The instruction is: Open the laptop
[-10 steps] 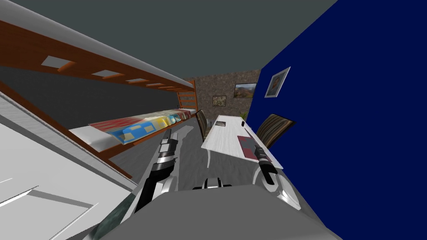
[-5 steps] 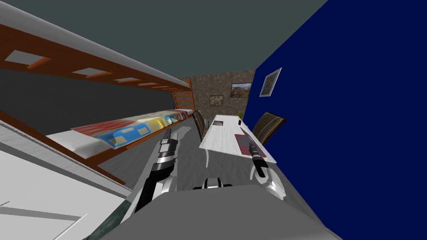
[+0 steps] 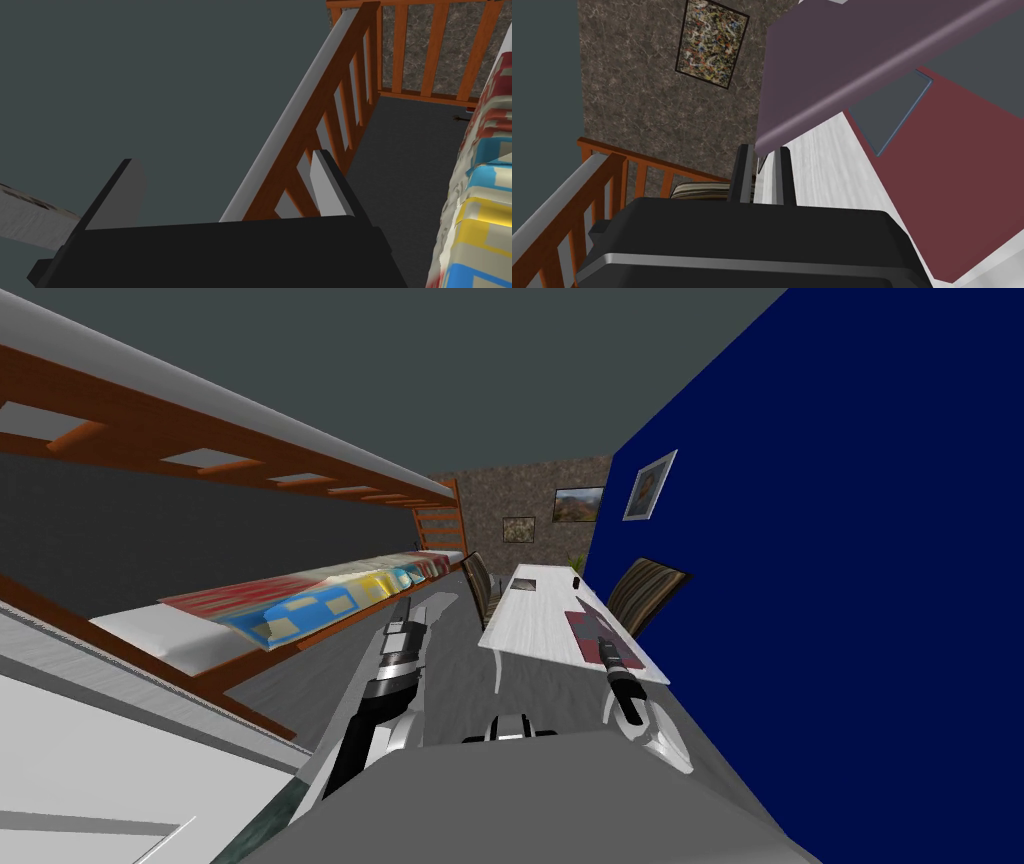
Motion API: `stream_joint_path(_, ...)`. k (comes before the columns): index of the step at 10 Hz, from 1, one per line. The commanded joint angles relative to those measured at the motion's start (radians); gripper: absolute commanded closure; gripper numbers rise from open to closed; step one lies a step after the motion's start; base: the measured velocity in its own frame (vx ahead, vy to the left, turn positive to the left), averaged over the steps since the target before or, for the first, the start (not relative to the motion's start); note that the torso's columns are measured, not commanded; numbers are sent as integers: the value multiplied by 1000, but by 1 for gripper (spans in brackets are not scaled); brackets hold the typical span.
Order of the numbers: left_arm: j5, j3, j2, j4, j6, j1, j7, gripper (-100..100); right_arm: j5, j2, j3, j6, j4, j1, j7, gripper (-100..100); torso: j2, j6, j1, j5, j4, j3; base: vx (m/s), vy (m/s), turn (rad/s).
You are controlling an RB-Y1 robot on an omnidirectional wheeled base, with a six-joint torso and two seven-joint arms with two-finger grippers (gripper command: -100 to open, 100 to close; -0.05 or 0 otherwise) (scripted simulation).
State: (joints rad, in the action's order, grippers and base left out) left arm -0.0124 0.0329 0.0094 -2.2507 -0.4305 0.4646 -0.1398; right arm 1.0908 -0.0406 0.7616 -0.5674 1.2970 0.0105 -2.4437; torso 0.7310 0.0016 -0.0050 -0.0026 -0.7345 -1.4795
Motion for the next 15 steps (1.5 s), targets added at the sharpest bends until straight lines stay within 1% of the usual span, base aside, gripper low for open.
stream_joint_path(1,0,0,0,0,0,0,0,0,-18,6,39,-74,-48,-27,-77,100,1,-2,-2,0,-1,0,107,38,-36)
stream_joint_path(2,0,0,0,0,0,0,0,0,-18,6,39,-85,-48,-27,-101,100,0,-1,-2,-1,0,0,85,34,-26)
stream_joint_path(3,0,0,0,0,0,0,0,0,-31,10,64,-121,-81,-42,-130,100,2,-2,-2,0,-1,1,81,32,-13)
stream_joint_path(4,0,0,0,0,0,0,0,0,-11,44,22,-58,-47,-24,-58,-100,3,0,-2,-1,-1,2,-6,58,44)
stream_joint_path(5,0,0,0,0,0,0,0,0,-11,44,22,-58,-47,-24,-58,-100,8,-1,1,1,-3,4,-61,41,28)
stream_joint_path(8,0,0,0,0,0,0,0,0,6,105,-13,4,-34,-9,15,-100,9,-1,5,3,-4,5,-63,34,31)
stream_joint_path(9,0,0,0,0,0,0,0,0,6,105,-13,4,-34,-9,15,-100,8,-1,8,5,-5,4,-35,38,5)
stream_joint_path(14,0,0,0,0,0,0,0,0,34,205,-71,107,-12,15,137,-100,10,-2,8,5,-6,5,-49,44,32)
stream_joint_path(15,0,0,0,0,0,0,0,0,32,195,-65,96,-23,18,121,-100,9,-2,8,5,-5,5,-25,26,6)
